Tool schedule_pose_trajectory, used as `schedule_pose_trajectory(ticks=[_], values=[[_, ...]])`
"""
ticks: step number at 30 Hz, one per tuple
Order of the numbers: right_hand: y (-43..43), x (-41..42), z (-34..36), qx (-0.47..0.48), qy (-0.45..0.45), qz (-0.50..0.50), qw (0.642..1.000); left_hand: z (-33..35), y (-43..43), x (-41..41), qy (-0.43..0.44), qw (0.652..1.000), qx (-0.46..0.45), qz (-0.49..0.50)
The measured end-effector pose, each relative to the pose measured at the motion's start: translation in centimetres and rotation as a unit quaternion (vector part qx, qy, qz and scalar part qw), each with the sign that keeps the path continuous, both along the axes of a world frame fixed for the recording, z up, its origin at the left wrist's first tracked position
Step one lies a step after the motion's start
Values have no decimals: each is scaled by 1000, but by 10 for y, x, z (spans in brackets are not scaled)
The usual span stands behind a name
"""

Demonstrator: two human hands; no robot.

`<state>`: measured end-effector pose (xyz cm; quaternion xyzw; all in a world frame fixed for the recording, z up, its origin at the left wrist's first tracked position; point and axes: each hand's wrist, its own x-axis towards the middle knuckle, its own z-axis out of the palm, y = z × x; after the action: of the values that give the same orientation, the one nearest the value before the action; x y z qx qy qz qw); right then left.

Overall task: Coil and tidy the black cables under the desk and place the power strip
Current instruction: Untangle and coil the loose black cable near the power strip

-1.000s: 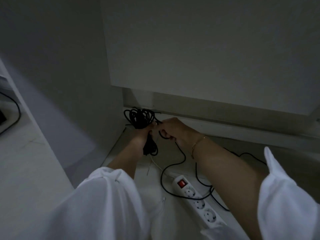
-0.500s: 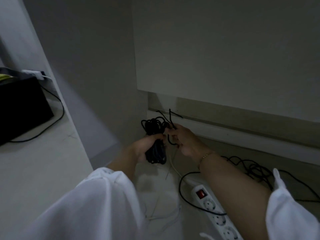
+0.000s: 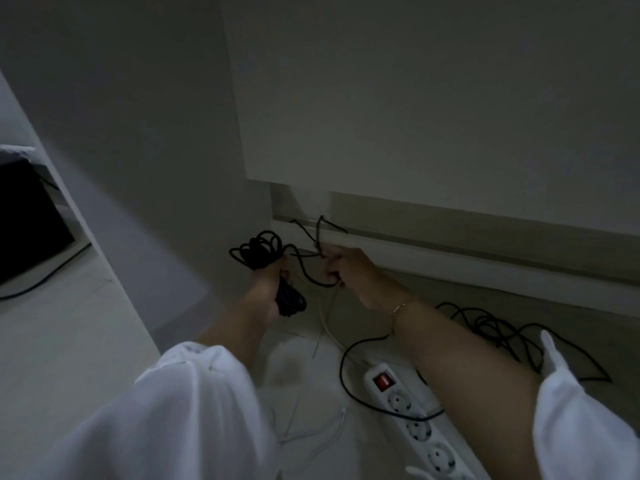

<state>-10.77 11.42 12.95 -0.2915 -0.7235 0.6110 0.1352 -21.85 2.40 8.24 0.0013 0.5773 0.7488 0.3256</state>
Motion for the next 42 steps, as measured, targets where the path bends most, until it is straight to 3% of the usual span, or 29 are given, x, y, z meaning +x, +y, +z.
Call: schedule_pose_trajectory(ticks=[9, 14, 19, 23, 28, 30, 34, 39, 42], values=[[-13, -8, -4, 33, 40, 108, 993, 7, 8, 11, -29, 999, 13, -28], [-10, -8, -10, 194, 19, 123, 973, 8, 3, 12, -15, 999, 8, -35], [-5, -11, -19, 180, 23, 39, 983, 7, 1, 10, -22, 994, 22, -101], [-7, -17, -23, 110, 65, -70, 989, 7, 0, 16, 7, 988, 20, -150], [-16, -24, -17, 54, 98, -122, 986, 15, 3, 25, -8, 985, 43, -165], [-19, -28, -19, 91, 83, -141, 982, 21, 3, 30, -29, 984, 52, -170], [-19, -36, -23, 206, 23, -65, 976, 25, 3, 30, -55, 985, 70, -148], [-18, -39, -28, 142, 13, 30, 989, 26, -2, 23, -52, 989, 64, -124], [-15, -41, -33, 95, 8, -3, 995, 24, -2, 22, -48, 990, 59, -116]])
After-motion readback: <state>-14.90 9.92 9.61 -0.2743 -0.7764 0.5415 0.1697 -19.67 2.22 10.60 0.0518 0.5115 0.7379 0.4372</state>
